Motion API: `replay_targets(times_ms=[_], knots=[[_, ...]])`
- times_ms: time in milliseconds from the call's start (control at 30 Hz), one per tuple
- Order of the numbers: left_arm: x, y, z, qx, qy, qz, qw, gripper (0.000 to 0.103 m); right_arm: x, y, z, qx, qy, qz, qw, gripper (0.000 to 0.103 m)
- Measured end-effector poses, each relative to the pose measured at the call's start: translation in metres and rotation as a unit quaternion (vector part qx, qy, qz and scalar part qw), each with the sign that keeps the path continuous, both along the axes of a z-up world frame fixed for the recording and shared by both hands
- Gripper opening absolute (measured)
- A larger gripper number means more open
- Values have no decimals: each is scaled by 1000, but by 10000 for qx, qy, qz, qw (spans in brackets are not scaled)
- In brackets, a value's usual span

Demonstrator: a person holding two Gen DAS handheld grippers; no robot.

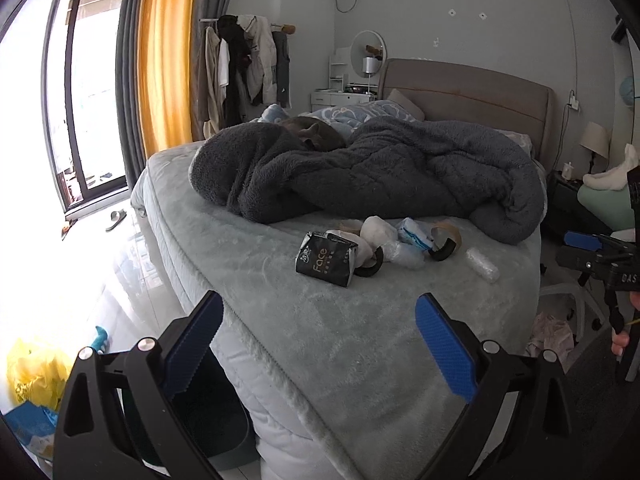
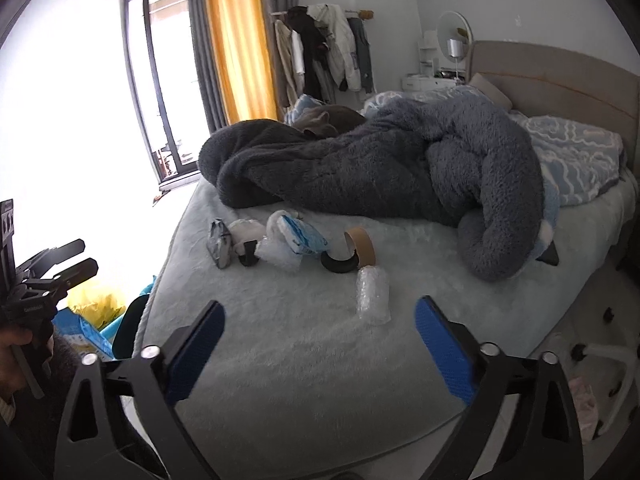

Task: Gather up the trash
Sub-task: 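Reach the right gripper to the bubble-wrap roll and close on it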

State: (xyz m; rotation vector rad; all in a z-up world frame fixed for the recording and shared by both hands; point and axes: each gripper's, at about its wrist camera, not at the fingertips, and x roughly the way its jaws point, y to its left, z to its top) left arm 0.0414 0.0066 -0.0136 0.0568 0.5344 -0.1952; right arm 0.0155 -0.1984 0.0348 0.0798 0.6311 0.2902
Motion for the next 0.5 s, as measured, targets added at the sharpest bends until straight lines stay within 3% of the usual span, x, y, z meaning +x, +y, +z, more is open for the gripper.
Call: replay_targets(times_ms=[500], knots=[[49, 14, -19, -249, 248, -409, 9985, 97, 55, -1, -44, -24, 586, -216, 9980, 71]])
